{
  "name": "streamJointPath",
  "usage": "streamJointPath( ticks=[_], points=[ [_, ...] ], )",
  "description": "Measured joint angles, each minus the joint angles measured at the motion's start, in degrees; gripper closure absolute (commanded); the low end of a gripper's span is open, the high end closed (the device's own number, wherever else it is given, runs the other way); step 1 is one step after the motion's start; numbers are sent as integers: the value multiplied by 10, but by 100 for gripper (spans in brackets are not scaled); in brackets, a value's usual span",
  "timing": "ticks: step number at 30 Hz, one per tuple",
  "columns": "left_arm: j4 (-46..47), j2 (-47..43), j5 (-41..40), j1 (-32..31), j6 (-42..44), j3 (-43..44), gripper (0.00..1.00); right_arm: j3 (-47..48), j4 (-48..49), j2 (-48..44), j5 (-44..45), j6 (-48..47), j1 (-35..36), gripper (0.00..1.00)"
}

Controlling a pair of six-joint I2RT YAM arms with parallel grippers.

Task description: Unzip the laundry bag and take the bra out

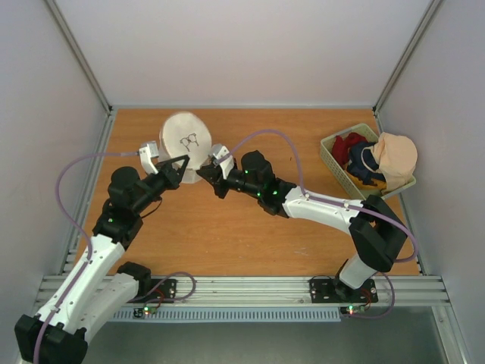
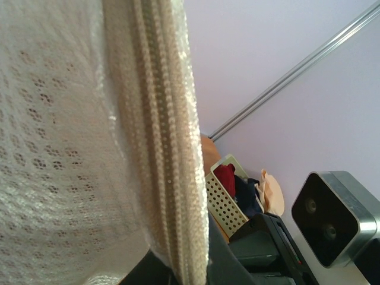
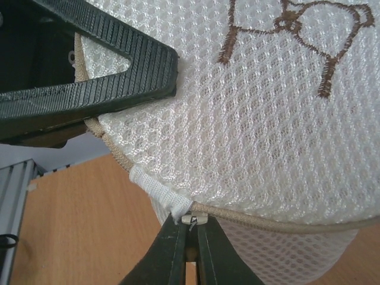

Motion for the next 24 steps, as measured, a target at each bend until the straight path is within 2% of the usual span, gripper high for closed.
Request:
streamJointPath(
  ticks=[7,17,24],
  points=[
    [0,0,20,0,28,0,99,6,-37,-3,30,-36,1,99],
    [-21,-4,104,0,184,-9,99,9,-165,-31,109,-123,-62,99],
    [-22,-3,164,0,189,-17,99,8,-224,-72,146,-174,-68,99]
  ],
)
